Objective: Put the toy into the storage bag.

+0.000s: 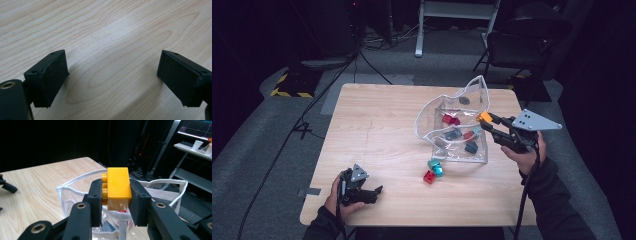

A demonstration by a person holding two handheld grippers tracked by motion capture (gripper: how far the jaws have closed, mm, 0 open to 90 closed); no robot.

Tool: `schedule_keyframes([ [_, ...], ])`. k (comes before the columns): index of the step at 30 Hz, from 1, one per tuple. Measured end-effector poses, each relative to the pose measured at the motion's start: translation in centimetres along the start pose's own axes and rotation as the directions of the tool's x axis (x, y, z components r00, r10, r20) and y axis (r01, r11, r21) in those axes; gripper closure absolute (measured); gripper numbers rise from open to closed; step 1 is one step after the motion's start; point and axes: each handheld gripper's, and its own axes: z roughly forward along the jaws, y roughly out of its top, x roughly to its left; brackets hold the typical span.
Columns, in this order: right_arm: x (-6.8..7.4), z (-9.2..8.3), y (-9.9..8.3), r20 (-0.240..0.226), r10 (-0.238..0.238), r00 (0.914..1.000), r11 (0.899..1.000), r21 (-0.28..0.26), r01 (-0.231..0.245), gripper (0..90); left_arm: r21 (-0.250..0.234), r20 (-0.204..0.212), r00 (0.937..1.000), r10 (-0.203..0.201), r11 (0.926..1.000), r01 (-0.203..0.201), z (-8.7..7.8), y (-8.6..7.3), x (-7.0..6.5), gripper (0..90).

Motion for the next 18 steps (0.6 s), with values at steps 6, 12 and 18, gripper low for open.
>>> schedule_keyframes([
  [6, -0.9, 1.0, 0.3, 0.014, 0.016, 0.9998, 1.000, 0.010, -0.016, 66.7, -0.001, 0.000, 1.0000, 0.001, 1.0000, -0.001, 0.0, 0.0, 0.0, 10.0],
  [12, -1.7, 2.3, 0.5, 0.034, 0.039, 0.9986, 0.999, 0.025, -0.040, 66.7, -0.001, 0.000, 1.0000, 0.001, 1.0000, -0.001, 0.0, 0.0, 0.0, 10.0],
  [18, -1.8, 3.7, 0.9, 0.045, 0.035, 0.9983, 0.998, 0.054, -0.038, 66.5, 0.000, 0.000, 1.0000, 0.000, 1.0000, 0.000, 0.0, 0.0, 0.0, 10.0],
])
